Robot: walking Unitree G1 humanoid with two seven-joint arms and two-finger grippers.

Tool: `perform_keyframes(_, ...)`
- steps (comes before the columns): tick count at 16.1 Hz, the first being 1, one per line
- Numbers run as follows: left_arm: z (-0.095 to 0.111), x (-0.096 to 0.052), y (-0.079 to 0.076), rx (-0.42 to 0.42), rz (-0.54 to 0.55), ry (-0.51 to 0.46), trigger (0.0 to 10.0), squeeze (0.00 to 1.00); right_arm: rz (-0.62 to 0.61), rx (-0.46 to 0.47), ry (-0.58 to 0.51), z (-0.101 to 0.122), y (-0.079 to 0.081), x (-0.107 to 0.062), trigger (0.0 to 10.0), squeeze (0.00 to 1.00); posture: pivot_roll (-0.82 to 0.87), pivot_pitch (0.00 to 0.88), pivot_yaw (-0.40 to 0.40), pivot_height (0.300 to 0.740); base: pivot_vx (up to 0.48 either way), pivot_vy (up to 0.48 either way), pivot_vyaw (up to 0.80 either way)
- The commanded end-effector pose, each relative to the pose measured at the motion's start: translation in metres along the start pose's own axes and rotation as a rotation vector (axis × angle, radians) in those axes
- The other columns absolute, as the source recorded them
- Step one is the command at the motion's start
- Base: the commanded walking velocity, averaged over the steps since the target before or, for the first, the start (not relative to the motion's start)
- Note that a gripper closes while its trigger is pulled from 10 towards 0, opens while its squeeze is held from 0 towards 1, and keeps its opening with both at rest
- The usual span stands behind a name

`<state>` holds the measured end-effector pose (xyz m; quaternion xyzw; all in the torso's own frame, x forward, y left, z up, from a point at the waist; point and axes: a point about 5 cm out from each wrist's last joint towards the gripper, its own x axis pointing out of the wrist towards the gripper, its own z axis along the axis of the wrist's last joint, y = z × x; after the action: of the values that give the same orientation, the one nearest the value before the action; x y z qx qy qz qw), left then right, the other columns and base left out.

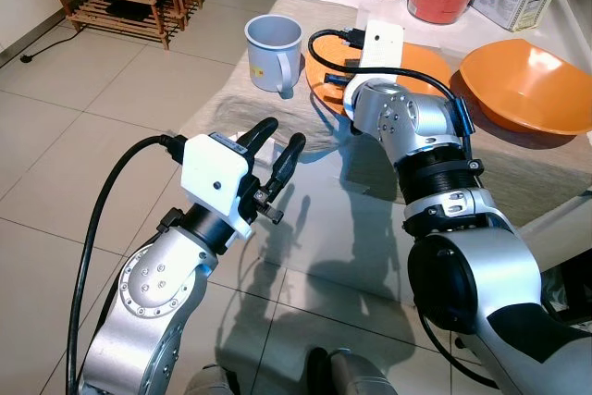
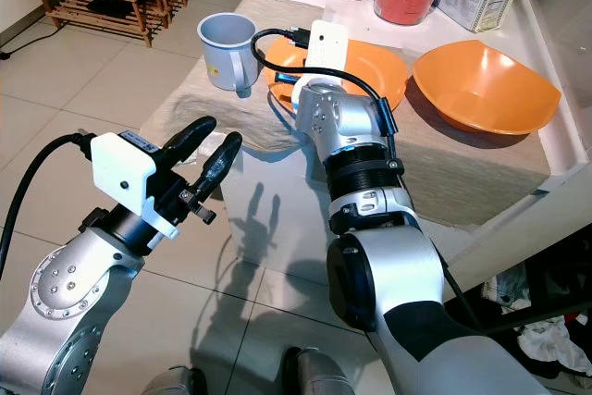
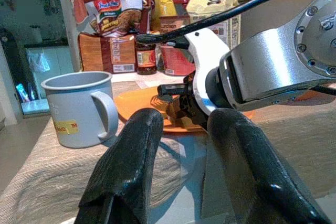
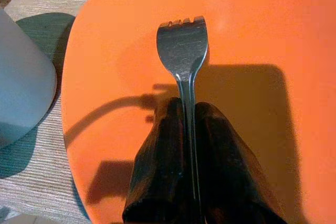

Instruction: Setting the table

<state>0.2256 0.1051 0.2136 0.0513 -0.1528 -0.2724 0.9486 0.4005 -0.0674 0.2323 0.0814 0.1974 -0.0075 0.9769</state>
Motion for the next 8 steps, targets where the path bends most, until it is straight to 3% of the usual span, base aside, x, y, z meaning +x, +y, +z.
perform_keyframes(1, 0.001, 0.001, -0.002, 0.001, -0.012, -0.004, 10.0, 0.0, -0.008, 0.017, -0.028, 0.011, -0.002, -0.001, 0.0, 0.0, -0.05, 0.15, -0.057, 0.74, 0.0, 0.0, 0.0)
perform_keyframes(5, 0.001, 0.001, -0.001, 0.004, -0.004, -0.004, 10.0, 0.0, -0.005, 0.095, -0.092, 0.021, -0.006, -0.003, 0.0, 0.0, -0.04, 0.147, -0.053, 0.74, 0.0, 0.0, 0.0)
perform_keyframes(6, 0.002, 0.002, 0.001, -0.004, 0.013, -0.014, 10.0, 0.0, 0.009, 0.161, -0.173, 0.033, -0.009, -0.006, 0.0, 0.0, -0.04, 0.146, -0.052, 0.74, 0.0, 0.0, 0.0)
perform_keyframes(8, 0.005, 0.003, 0.012, -0.033, 0.095, -0.041, 10.0, 0.0, 0.069, 0.314, -0.432, 0.063, -0.023, -0.021, 10.0, 0.0, -0.04, 0.141, -0.049, 0.74, 0.0, 0.0, 0.0)
